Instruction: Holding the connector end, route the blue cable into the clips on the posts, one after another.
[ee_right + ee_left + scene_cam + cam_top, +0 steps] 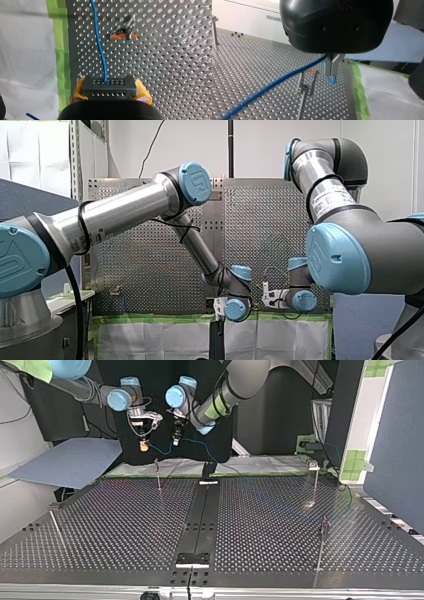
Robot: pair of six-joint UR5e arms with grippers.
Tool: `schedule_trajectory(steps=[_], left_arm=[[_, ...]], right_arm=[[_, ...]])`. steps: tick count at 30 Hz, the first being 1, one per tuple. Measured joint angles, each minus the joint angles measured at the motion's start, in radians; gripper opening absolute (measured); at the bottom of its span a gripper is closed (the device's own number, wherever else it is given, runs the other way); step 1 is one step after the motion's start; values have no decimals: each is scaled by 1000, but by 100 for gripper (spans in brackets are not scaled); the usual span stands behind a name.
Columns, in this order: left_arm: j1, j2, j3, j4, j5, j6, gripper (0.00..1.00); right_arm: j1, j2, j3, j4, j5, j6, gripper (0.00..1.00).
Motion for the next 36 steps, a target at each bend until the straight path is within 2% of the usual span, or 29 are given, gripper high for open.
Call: schedule_trajectory(steps=[5, 7, 10, 16, 22, 26, 29, 33, 36], left_arm=[[-9, -4, 52, -12, -44, 4, 0], [-10, -4, 73, -18, -60, 7, 0], [-8, -4, 93, -22, -70, 9, 0], [-3, -6, 102, -23, -74, 11, 0], [-6, -48, 136, -56, -55, 7, 0], [-20, -85, 173, -61, -57, -10, 0], [-22, -112, 204, -59, -59, -17, 0], [-22, -127, 241, -57, -61, -21, 0], [-21, -130, 251, -55, -65, -23, 0]], right_arm=[[-10, 1, 0, 4, -36, -34, 0], [-12, 1, 0, 4, -52, -38, 0], [-18, 1, -1, 3, -77, -36, 0], [-41, 1, -5, 1, -134, -12, 0], [-91, 1, -5, 14, -191, -18, 0], [-130, 2, -7, 14, -230, -9, 0], [-145, 2, -8, 12, -254, 0, 0], [-155, 13, -17, 11, -265, 5, 0], [-161, 36, -36, 13, -268, -4, 0]])
